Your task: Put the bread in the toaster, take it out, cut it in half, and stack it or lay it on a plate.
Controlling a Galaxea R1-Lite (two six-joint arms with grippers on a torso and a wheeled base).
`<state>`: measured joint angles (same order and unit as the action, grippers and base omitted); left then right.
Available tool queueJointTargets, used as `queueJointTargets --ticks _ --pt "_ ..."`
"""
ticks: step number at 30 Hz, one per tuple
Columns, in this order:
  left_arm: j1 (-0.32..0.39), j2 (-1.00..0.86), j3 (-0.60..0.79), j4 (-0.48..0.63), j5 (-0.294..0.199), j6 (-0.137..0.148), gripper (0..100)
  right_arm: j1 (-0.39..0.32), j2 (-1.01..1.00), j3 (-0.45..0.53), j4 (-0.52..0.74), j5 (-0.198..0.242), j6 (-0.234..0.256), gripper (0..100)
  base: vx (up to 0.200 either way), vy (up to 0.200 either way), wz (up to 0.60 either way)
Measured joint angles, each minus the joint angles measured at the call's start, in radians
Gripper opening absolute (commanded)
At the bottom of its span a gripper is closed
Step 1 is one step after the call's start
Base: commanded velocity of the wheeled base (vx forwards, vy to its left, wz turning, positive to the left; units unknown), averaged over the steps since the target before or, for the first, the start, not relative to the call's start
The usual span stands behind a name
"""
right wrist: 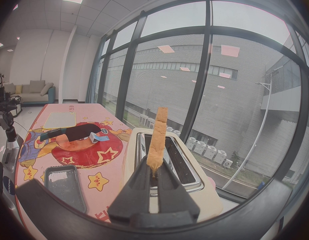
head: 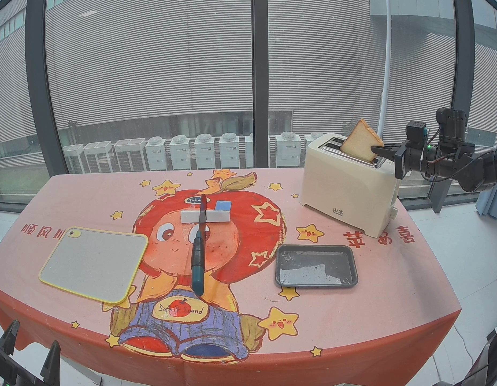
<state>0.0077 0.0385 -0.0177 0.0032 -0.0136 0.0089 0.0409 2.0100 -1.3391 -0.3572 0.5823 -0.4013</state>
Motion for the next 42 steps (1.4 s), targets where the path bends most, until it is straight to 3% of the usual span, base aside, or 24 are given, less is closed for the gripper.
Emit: queueJointTargets --ticks 1,29,42 --pt "0.000 0.000 0.000 0.000 0.000 0.000 100 0.001 0.000 0.000 0.000 0.000 0.000 100 0.000 0.000 0.00" --pt "0.000 0.000 0.000 0.000 0.000 0.000 100 -0.003 -0.018 0.018 -0.016 -0.005 0.008 100 0.000 0.000 0.00" --pt "0.000 0.000 0.000 0.000 0.000 0.000 100 -0.009 -0.124 0.144 -0.019 -0.009 0.028 100 0.000 0.000 0.00"
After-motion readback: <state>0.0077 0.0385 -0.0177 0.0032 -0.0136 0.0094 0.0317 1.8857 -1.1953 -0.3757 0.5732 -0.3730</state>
